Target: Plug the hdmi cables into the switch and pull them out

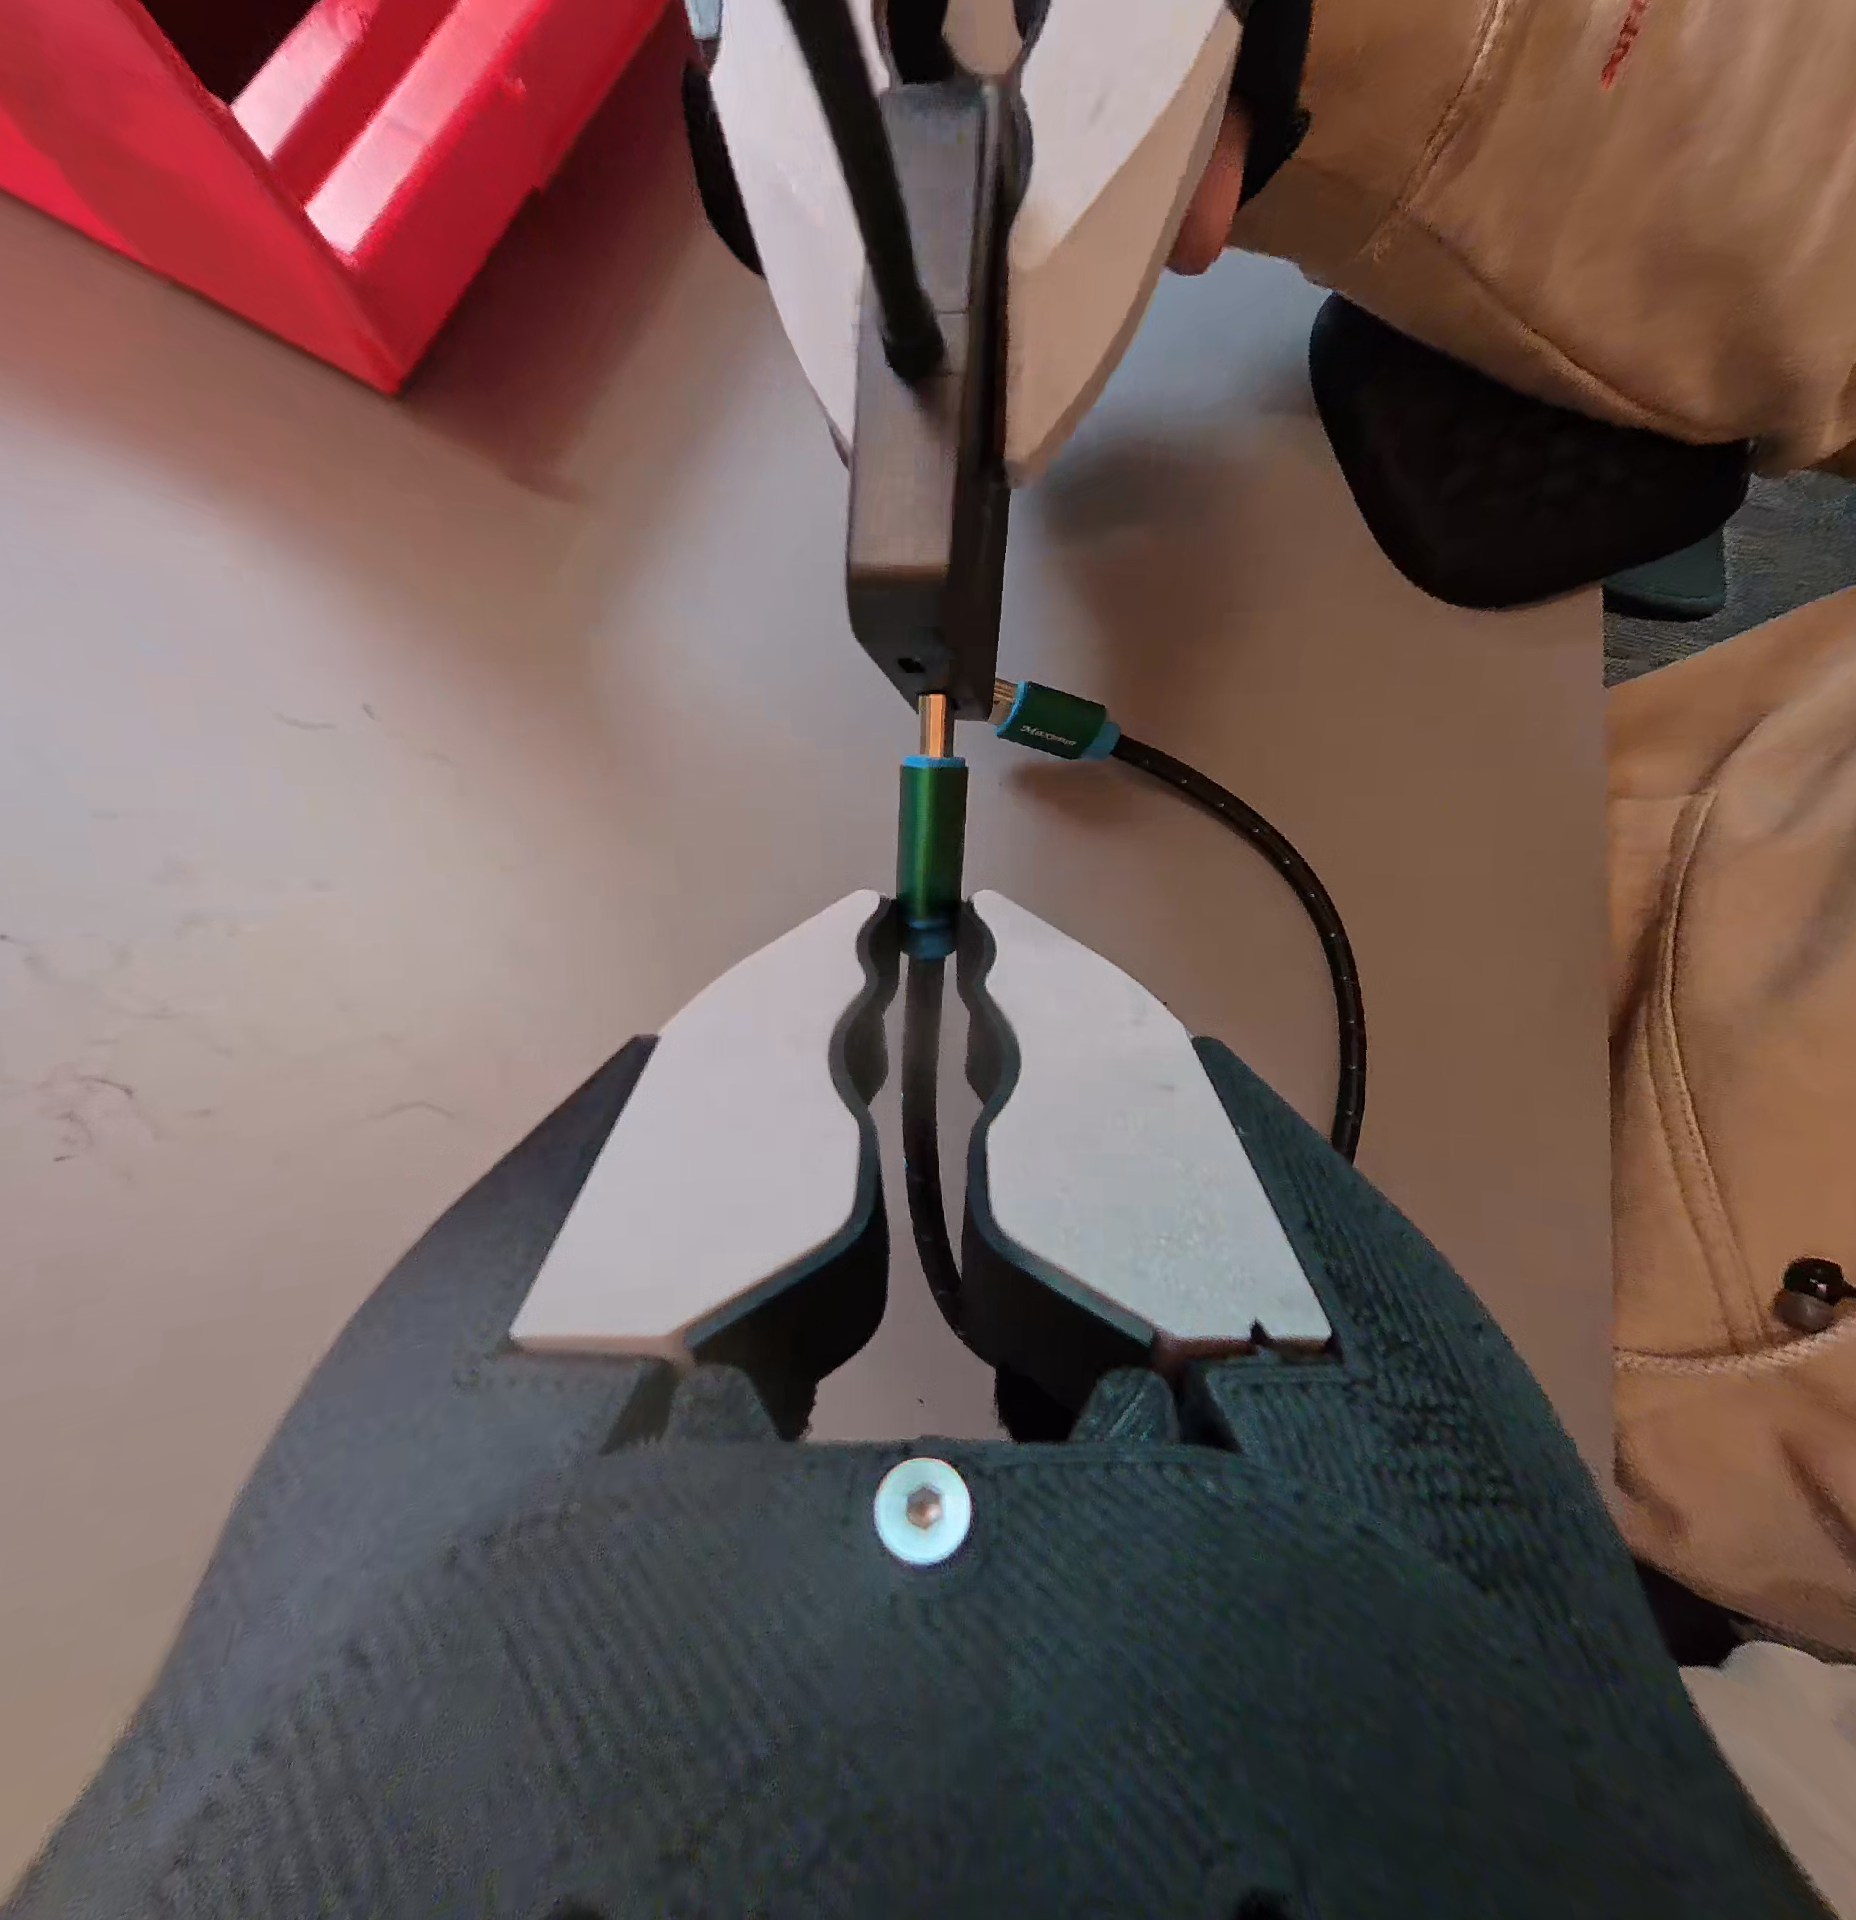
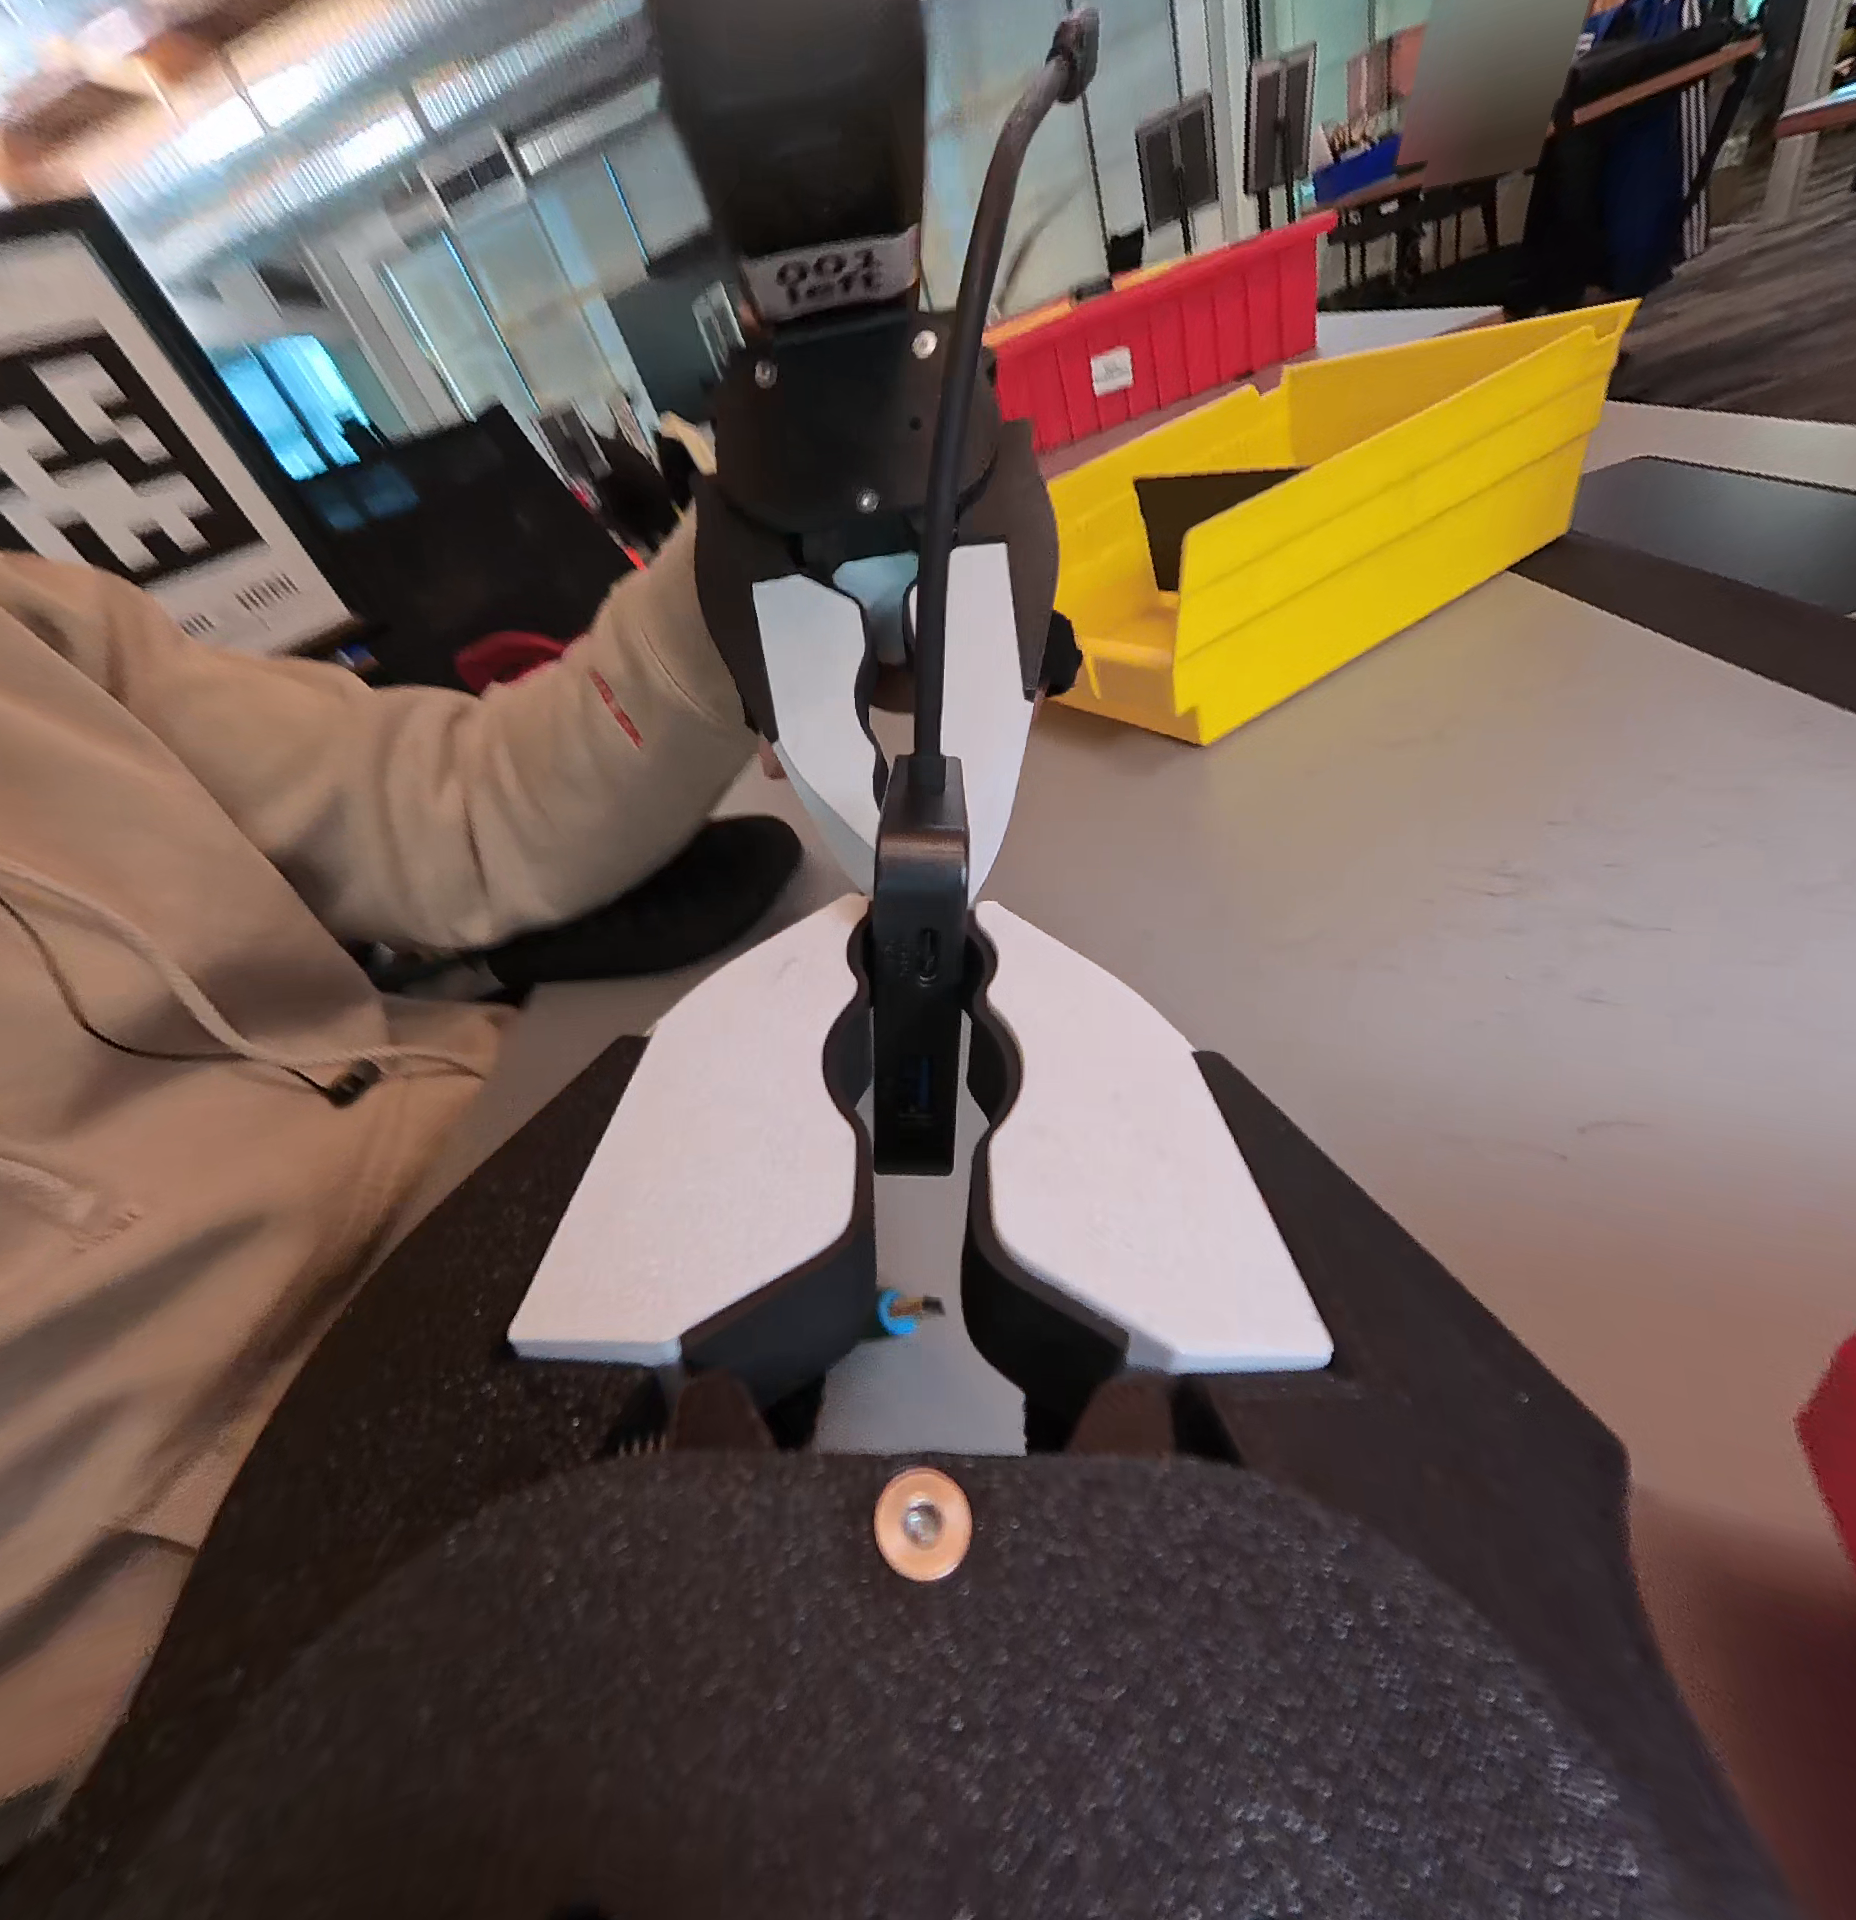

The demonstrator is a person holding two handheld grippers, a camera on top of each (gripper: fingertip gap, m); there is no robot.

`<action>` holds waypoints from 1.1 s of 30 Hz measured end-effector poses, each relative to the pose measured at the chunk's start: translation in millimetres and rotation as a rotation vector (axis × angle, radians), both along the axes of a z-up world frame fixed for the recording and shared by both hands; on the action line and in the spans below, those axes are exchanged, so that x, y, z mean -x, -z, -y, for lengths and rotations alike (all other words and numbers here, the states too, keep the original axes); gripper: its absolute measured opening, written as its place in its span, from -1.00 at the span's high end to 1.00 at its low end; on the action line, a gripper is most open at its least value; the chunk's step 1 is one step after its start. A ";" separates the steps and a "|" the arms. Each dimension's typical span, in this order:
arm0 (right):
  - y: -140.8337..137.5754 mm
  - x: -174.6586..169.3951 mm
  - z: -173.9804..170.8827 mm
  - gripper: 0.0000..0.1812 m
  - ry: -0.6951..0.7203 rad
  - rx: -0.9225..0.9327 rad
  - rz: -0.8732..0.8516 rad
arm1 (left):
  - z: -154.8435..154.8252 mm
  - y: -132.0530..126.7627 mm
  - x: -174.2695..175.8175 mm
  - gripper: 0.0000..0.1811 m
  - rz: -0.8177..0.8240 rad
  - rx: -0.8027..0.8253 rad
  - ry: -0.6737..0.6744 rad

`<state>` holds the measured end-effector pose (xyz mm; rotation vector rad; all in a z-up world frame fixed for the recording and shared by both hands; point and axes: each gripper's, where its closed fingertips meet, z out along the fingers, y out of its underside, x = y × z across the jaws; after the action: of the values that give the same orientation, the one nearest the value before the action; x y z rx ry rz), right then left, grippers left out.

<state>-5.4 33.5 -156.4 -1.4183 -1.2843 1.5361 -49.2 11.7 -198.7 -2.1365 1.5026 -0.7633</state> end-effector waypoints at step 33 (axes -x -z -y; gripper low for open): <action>-24.9 3.2 -19.8 0.85 0.084 0.227 -0.212 | -0.4 -16.1 -10.0 0.88 0.290 0.276 -0.065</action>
<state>-8.6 53.3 -131.5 -1.3836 -0.9367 1.7649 -39.2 12.1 -182.7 -2.1372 1.2301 -1.2576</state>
